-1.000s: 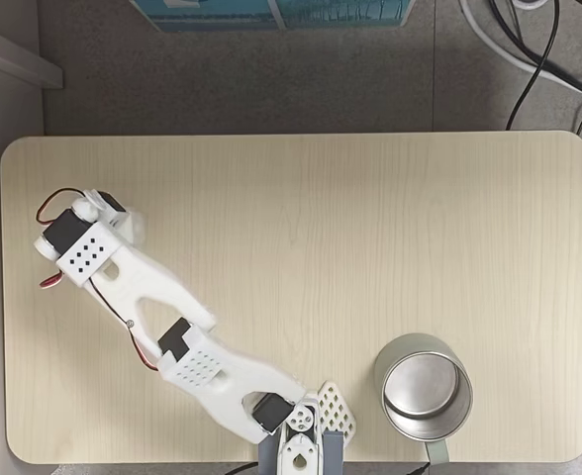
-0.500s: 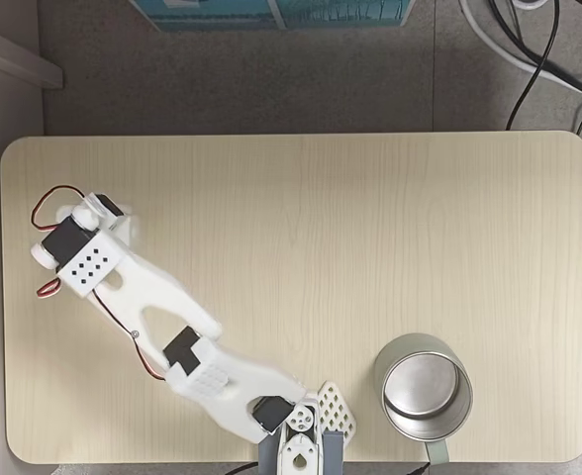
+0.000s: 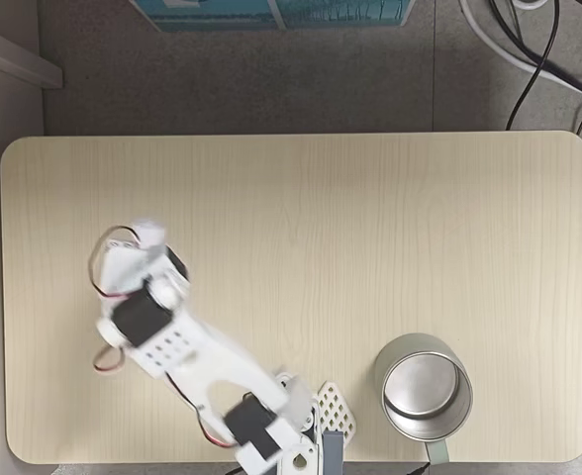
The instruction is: Grasp a dressing and put it in the cup.
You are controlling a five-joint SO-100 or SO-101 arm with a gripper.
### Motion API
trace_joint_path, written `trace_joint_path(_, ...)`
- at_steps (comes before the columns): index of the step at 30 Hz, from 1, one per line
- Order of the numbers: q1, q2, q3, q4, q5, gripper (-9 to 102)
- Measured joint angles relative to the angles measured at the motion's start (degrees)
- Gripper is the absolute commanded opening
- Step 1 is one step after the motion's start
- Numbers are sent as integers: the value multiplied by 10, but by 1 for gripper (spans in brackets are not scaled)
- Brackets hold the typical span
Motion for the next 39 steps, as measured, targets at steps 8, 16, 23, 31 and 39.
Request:
trace_joint_path(8, 272, -134, -64, 0, 25, 0)
trace_joint_path(16, 535, -122, -85, 1, 69, 0)
trace_joint_path(23, 727, -69, -140, 1, 19, 0)
trace_joint_path(31, 912, -49, -225, 1, -123, 0)
trace_joint_path(39, 1054, -50, -253, 1, -242, 0)
